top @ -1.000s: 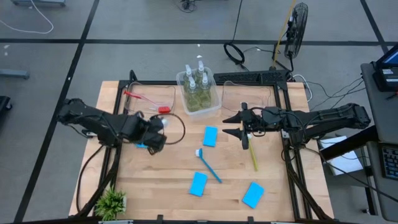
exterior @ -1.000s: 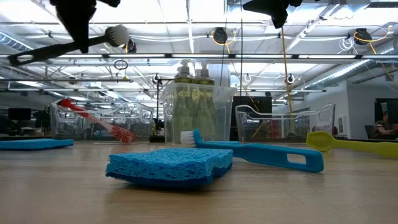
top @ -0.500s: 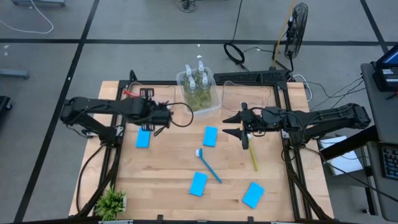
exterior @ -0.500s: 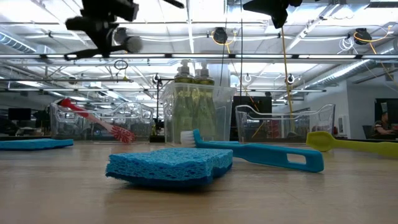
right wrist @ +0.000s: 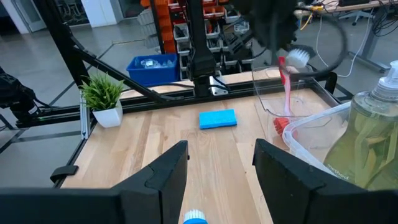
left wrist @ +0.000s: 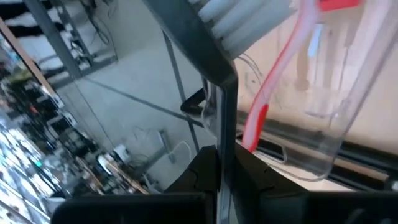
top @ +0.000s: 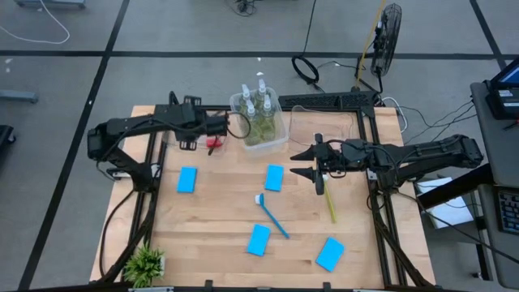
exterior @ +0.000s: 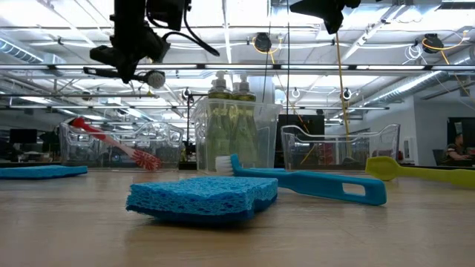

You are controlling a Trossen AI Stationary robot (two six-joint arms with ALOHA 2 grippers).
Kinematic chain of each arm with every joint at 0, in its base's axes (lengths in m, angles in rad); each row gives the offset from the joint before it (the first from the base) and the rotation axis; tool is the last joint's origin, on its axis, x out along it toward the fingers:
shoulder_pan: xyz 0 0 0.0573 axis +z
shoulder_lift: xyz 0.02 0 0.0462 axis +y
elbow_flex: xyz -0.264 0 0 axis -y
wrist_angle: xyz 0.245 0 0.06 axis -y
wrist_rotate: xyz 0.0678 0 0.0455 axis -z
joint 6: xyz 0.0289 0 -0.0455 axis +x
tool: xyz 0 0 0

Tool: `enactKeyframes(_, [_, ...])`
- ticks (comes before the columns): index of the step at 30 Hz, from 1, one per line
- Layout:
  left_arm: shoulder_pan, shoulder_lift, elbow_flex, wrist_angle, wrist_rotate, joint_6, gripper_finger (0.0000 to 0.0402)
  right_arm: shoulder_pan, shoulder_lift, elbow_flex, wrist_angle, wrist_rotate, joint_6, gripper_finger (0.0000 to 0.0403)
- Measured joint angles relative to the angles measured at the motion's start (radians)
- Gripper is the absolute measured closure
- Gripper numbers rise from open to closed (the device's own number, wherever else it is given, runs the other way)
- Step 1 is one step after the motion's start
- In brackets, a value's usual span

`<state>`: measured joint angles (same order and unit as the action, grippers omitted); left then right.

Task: Pick & Place Kitchen Sink Supplies
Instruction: Put the gray dish brush into the left transparent bin

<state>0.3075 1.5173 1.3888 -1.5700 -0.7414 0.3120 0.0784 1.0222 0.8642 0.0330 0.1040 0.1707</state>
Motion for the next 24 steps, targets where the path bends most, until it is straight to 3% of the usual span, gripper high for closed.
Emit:
enactKeyframes(7, [0.072, -0.002, -0.020, 0.035, 0.016, 0.005, 0.0382, 0.000, 0.000, 0.000, 0.000, 0.000, 0.000, 0.0232])
enactKeyframes(24, [0.067, -0.014, -0.373, 0.312, 0.034, 0.117, 0.0382, 0.000, 0.000, 0.000, 0.000, 0.000, 0.000, 0.0232])
